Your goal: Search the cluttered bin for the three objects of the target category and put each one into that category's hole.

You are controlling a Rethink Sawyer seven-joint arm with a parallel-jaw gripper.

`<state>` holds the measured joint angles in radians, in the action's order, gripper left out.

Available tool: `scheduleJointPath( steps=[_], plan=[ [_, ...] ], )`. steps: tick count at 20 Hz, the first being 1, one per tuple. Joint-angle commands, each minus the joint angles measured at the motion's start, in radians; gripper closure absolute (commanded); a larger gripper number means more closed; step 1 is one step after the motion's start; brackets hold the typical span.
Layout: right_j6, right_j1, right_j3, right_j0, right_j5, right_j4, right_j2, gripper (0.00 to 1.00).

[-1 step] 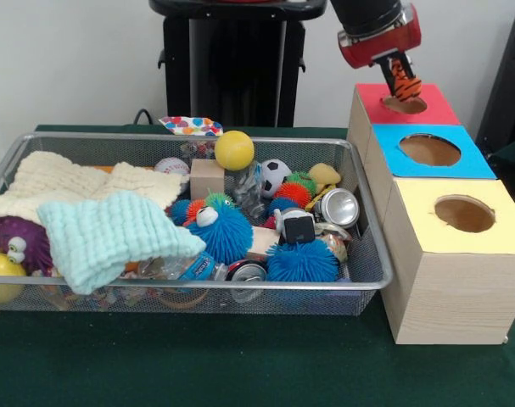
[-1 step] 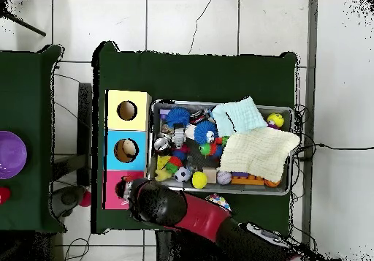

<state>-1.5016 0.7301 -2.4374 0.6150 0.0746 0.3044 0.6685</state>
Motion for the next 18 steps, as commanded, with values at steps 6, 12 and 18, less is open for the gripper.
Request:
scheduleJointPath(
  steps=[6,12,18],
  plan=[
    [-0.17,-0.171,0.031,-0.071,-0.114,-0.087,-0.134,1.0],
    [-0.125,-0.174,0.054,-0.104,-0.053,-0.096,-0.194,1.0],
    [-0.132,-0.148,0.058,-0.121,-0.08,-0.109,-0.22,1.0]
  ],
)
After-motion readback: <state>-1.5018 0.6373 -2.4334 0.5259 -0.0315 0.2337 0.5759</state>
